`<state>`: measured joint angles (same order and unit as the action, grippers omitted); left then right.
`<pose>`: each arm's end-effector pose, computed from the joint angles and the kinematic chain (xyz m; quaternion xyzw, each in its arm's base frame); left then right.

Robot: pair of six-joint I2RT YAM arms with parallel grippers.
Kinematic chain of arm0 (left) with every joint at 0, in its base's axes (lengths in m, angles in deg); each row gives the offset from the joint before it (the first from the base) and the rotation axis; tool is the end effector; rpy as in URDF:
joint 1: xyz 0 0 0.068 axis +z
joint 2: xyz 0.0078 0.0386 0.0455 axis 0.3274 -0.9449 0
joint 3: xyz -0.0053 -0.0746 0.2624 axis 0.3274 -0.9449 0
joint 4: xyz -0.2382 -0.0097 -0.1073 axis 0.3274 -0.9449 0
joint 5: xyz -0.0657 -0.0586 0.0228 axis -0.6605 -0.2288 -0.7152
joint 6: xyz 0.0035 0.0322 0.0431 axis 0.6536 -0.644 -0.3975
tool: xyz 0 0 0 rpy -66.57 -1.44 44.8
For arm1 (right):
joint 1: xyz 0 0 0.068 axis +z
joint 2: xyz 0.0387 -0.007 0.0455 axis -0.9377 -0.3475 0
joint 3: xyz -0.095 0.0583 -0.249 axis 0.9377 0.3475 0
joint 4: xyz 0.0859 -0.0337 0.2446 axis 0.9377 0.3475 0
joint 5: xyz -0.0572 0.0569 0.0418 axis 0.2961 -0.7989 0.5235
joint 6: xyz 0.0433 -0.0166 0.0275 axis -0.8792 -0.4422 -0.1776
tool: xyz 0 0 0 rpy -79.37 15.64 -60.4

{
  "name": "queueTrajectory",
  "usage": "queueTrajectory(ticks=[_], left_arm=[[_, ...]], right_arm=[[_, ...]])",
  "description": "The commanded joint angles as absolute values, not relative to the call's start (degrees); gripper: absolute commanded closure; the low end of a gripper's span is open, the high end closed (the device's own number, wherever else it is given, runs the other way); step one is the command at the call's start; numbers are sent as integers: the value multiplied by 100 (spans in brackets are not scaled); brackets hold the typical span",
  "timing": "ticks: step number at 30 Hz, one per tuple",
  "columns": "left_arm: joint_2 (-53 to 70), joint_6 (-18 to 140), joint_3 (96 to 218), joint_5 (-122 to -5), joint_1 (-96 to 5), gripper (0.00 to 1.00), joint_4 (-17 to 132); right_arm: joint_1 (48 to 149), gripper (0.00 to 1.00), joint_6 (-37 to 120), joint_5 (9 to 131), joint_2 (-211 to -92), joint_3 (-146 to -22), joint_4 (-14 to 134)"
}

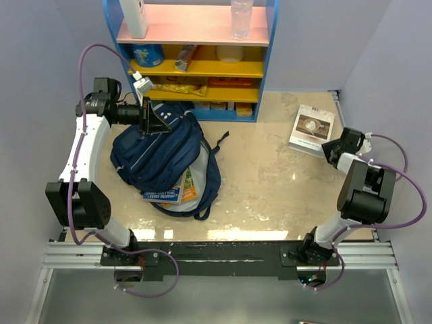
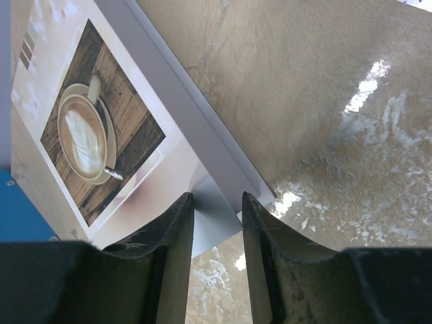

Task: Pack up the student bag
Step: Pick up the book from the center of the board.

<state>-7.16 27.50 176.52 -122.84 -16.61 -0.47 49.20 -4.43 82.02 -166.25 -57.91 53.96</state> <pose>0.3185 -0.0189 0.3686 0.2979 0.7542 -0.4656 0.3544 0.3194 -0.1218 0.1695 0.5518 0.7218 0.0839 0.4093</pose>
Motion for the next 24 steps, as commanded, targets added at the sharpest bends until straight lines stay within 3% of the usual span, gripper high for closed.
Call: queueTrajectory(ticks=[1,4,10,16,24], left_arm=[[-684,2529,17948,-12574,-1665,100,38],[-702,2432,17948,-12548,-1656,100,-41],[-711,2423,17956,-12538,-1647,100,-59],[-693,2546,17983,-12538,-1656,100,47],[-526,2783,17948,-12521,-1656,100,266]], right_arm=[[4813,66,-522,8087,-16642,-5656,5012],[4813,70,-522,8086,-16589,-5568,4933],[4822,100,-566,7929,-16317,-5374,4749],[4892,100,-935,7261,-15641,-4769,4344],[5524,100,-1347,6769,-13376,-4056,4782]])
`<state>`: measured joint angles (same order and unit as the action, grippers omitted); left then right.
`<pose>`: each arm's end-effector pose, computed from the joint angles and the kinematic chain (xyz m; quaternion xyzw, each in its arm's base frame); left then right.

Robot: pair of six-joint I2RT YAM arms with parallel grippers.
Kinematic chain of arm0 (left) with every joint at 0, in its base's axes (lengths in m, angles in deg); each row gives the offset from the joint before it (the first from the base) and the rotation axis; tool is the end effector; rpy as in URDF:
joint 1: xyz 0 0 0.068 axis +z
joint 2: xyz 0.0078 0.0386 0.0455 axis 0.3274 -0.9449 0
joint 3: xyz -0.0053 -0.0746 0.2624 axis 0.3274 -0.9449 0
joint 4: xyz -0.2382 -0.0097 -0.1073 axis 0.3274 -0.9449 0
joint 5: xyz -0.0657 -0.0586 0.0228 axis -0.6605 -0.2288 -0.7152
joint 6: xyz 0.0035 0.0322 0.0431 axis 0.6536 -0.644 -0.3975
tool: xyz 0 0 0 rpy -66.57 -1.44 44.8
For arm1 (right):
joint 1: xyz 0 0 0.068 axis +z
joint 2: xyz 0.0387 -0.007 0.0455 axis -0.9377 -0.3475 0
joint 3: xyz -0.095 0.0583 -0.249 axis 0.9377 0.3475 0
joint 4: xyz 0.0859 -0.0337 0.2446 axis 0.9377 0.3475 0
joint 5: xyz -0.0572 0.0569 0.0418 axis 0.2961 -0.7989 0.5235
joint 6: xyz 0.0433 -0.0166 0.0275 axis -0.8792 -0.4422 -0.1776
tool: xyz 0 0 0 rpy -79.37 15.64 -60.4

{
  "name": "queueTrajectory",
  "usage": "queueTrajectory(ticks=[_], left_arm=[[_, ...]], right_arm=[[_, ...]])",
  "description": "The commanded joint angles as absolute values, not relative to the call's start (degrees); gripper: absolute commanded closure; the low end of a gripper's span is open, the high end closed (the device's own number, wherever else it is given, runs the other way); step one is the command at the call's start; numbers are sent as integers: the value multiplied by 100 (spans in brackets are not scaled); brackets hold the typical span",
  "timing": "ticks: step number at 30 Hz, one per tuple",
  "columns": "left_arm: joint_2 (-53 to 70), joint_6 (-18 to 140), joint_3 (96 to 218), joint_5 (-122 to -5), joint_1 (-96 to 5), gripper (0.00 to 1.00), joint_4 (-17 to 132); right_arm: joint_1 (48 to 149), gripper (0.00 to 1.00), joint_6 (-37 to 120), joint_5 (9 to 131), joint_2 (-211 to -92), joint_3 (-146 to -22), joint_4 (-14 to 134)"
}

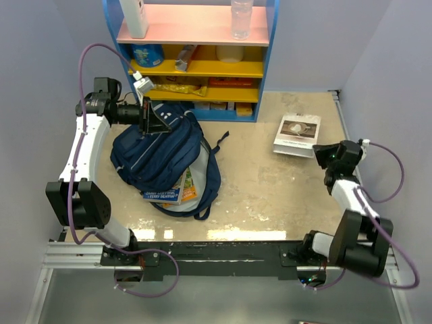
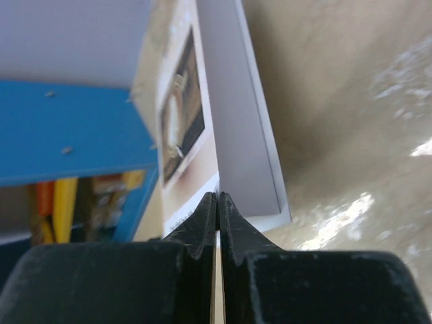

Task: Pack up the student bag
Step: Pick up the book from the center of the board, then place the book in the student bag.

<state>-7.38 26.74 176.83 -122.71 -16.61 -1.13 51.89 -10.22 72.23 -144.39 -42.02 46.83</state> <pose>0.3187 -0.0188 0.3684 0.3003 0.7545 -0.4640 0.3538 0.2572 -0.0787 0.2039 0.5058 0.6891 0.2191 0.4704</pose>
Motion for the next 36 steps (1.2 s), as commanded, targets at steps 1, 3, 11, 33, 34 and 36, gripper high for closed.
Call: queueTrajectory(ticks=[1,3,11,33,34,36], left_arm=[[-474,2888,17948,-12512,-1647,100,310],[-386,3046,17913,-12504,-1656,100,537],[-96,3706,17869,-12495,-1647,100,1040],[265,4716,17517,-12328,-1647,100,2165],[222,4769,17526,-12336,-1647,100,2209],[177,4849,17605,-12389,-1656,100,2244]], right_arm=[[5586,100,-1400,6707,-13146,-4030,4983],[5770,100,-1602,6593,-12550,-3933,5317],[6736,100,-2305,6189,-11255,-3599,6102],[8169,100,-3738,5827,-10981,-5190,5971],[8301,100,-3782,5889,-11033,-5172,5970],[8697,100,-3853,6179,-11104,-5181,5725]])
